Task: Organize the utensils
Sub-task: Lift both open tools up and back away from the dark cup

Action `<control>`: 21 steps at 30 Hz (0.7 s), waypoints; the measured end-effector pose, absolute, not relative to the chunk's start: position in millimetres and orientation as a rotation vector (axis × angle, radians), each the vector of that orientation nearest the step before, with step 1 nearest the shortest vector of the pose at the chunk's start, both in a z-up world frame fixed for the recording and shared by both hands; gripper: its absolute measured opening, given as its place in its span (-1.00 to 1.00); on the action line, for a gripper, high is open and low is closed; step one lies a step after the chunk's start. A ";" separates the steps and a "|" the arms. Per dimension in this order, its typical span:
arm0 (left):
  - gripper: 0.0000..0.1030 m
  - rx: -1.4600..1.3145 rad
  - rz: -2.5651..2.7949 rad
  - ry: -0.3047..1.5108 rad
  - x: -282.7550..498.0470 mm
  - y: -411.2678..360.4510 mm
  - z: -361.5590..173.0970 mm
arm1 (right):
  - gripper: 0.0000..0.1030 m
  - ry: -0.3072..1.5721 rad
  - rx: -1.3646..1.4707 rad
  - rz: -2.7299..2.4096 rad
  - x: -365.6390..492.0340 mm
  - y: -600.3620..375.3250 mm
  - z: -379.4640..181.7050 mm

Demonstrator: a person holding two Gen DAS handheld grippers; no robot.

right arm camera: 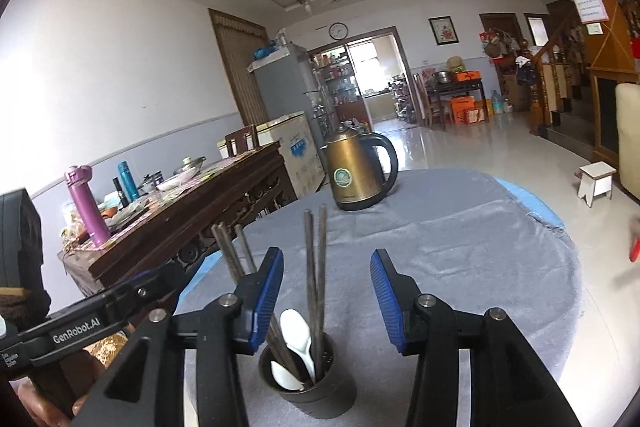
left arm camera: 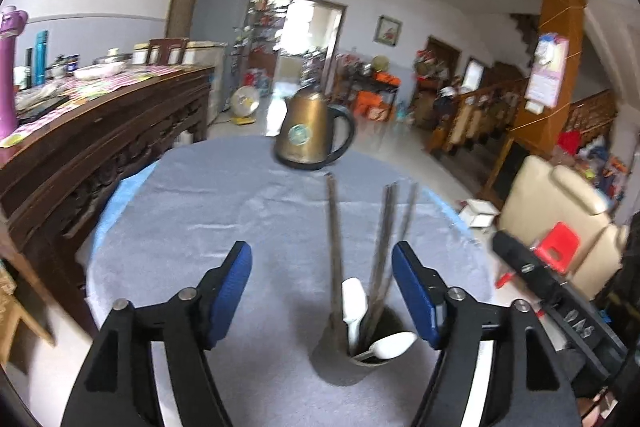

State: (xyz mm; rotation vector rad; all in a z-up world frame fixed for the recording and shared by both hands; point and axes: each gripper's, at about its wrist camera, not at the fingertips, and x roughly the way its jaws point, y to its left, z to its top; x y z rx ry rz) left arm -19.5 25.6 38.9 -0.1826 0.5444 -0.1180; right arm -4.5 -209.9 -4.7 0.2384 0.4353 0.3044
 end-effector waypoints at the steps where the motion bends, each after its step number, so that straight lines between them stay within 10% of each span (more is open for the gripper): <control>1: 0.60 -0.170 -0.095 0.560 -18.5 25.7 37.5 | -0.05 0.438 0.241 0.302 -4.5 -211.5 -4.1; 21: 0.78 0.105 0.244 0.543 -49.1 21.8 50.7 | 0.34 0.552 0.142 0.296 -49.2 -207.7 14.4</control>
